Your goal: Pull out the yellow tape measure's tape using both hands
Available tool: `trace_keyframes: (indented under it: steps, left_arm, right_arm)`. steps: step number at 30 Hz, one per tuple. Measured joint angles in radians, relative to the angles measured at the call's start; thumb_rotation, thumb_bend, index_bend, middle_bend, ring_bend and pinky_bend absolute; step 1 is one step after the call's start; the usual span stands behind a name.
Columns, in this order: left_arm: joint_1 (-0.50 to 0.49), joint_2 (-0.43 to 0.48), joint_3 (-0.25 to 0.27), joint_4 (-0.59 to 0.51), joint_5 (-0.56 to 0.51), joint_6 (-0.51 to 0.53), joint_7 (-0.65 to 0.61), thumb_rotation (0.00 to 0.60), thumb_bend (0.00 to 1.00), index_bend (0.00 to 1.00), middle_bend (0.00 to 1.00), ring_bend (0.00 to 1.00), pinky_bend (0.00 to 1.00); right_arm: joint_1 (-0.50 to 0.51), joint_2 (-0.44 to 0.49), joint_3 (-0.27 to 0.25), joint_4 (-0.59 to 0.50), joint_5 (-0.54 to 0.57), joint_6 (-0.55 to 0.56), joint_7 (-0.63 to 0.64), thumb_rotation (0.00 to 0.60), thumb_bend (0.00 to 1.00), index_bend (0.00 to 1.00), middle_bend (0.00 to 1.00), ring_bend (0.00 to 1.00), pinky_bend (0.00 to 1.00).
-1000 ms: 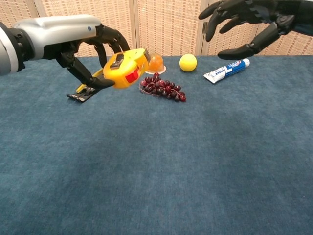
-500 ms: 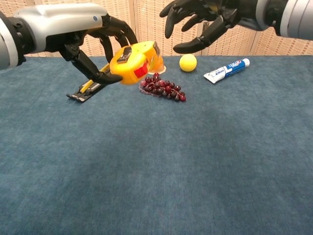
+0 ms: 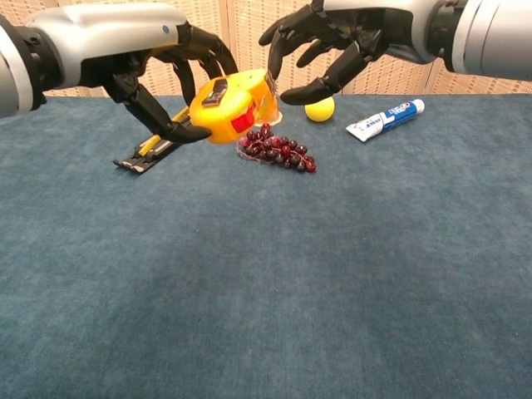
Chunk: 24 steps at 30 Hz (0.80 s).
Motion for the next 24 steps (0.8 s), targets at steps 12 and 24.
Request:
trace_keyframes:
  steps: [12,24]
  left_arm:
    - [-0.008,-0.005,0.004,0.0,-0.001,0.004,-0.002,0.6,0.37,0.45,0.44,0.39,0.09]
    - [-0.005,0.001,0.014,0.021,-0.014,0.004,-0.011,0.6,0.37,0.45,0.44,0.39,0.09]
  right_arm:
    - [0.017,-0.006,-0.013,0.005,0.011,-0.007,-0.001,0.6,0.32,0.46,0.12,0.11,0.13]
    - [0.021,-0.006,-0.025,-0.002,0.015,0.0,-0.002,0.6,0.32,0.51,0.14,0.11,0.13]
